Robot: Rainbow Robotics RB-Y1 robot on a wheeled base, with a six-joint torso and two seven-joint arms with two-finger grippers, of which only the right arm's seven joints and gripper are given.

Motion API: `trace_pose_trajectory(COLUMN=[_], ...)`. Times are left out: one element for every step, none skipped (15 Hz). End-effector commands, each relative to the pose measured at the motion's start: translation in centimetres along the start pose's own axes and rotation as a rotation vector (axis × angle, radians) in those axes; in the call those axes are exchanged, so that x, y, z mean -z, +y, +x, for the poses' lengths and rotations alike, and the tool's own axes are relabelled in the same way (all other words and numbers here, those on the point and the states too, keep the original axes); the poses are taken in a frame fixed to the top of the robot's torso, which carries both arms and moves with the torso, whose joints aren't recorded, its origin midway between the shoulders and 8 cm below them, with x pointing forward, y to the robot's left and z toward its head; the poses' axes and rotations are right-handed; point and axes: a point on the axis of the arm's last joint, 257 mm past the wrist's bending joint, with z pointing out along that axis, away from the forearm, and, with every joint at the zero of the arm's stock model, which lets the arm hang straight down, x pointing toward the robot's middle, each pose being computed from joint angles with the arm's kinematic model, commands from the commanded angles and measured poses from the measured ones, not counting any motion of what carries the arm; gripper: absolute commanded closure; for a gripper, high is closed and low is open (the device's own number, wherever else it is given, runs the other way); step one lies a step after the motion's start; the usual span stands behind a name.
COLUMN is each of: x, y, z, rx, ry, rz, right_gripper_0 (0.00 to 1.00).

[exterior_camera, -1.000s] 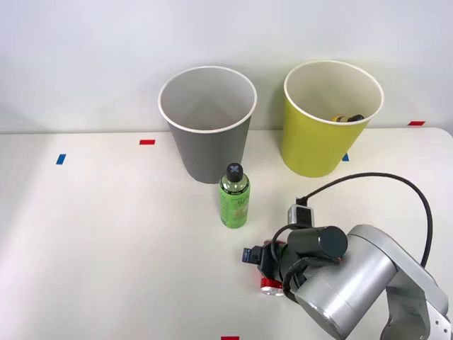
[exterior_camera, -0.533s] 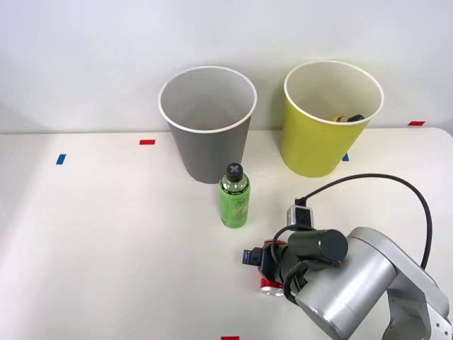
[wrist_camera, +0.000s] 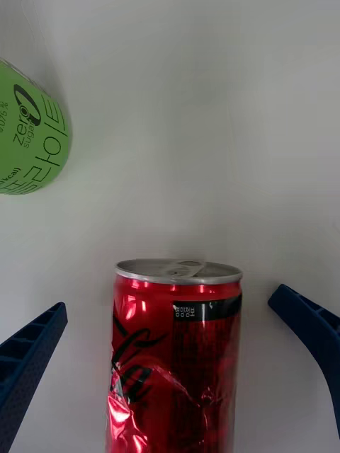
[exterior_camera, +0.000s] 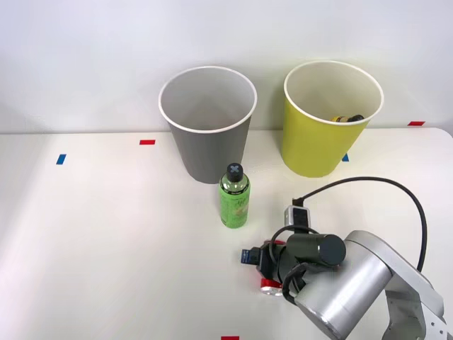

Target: Put cans in the gray bin, plastic bottles in the light green bin

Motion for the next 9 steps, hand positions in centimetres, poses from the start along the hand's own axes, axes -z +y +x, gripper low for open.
trace_pose_trajectory(x=[0.55, 0.62, 0.61, 0.64, 0.63, 0.63, 0.67, 0.7, 0.7], y=[0.02, -0.06, -0.31, -0.44, -0.61, -0.71, -0.64, -0.68, -0.77], z=[-0.48, -0.45, -0.59, -0.77, -0.81, -0.84, -0.84, -0.9, -0.93], rx=[0.025, 0.036, 0.048, 0.063, 0.073, 0.083, 0.089, 0.097, 0.101], ry=[-0.018, -0.02, -0.028, -0.037, -0.04, -0.041, -0.04, -0.042, -0.044], rz=[-0.003, -0.001, 0.008, 0.015, 0.02, 0.023, 0.021, 0.022, 0.024], right_gripper_0=[0.19, 0.25, 0.29, 0.35, 0.37, 0.41, 0.45, 0.55, 0.6])
